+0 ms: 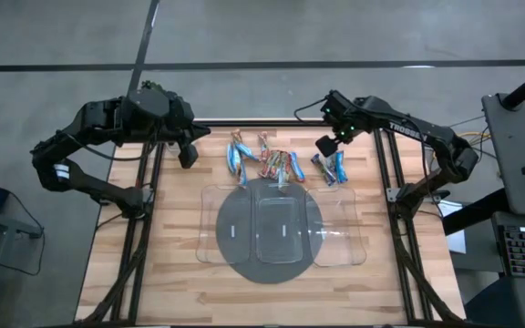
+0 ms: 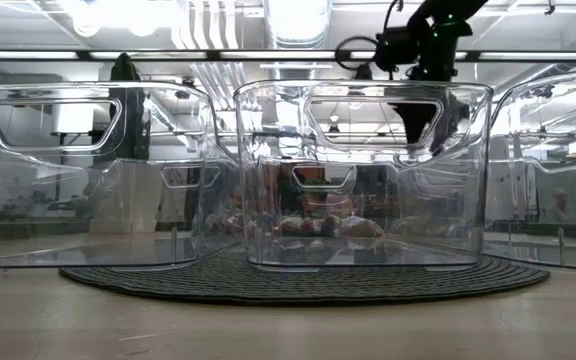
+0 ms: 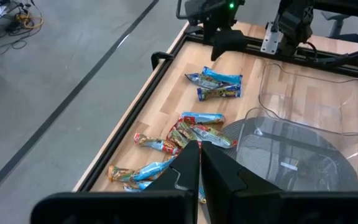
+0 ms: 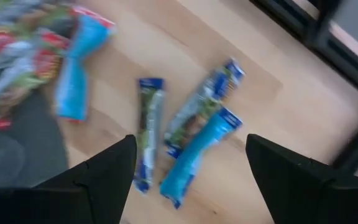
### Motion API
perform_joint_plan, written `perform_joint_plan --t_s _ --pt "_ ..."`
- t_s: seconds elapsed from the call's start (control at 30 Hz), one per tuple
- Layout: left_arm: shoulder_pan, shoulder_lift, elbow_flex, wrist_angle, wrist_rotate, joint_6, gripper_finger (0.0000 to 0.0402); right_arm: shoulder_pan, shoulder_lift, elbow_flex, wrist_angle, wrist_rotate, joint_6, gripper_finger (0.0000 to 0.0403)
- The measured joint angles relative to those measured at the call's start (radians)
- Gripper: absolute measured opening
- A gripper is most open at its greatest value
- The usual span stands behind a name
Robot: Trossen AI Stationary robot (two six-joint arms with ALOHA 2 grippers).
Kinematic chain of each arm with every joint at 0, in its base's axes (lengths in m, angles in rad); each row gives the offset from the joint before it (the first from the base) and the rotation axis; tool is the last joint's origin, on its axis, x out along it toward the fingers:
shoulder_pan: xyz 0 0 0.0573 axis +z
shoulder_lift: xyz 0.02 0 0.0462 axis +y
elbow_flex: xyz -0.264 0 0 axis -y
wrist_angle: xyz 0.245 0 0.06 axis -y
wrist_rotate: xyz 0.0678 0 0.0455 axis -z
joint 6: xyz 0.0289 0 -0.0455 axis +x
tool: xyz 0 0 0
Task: Pick and place Granola Bars by type
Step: Put the red granola bar into the left transparent bin
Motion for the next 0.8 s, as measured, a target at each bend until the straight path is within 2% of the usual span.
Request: perform_joint_plan --t_s 0.27,0.4,0.53,0.8 --pt "0.0 0.004 0.0 0.0 0.0 0.0 0.0 0.062 0.0 0.075 0.178 -0.194 -0.115 0.0292" --pt "0.0 0.004 0.0 0.0 0.0 -0.002 0.0 0.072 0.0 0.082 0.242 -0.199 -0.076 0.0292" --pt "0.0 0.004 0.0 0.0 0.0 -0.014 0.0 0.072 0.019 0.082 0.226 -0.197 0.011 0.0292" --pt "0.0 0.006 0.0 0.0 0.0 -0.018 0.0 0.099 0.142 0.081 0.23 -0.197 0.092 0.0292"
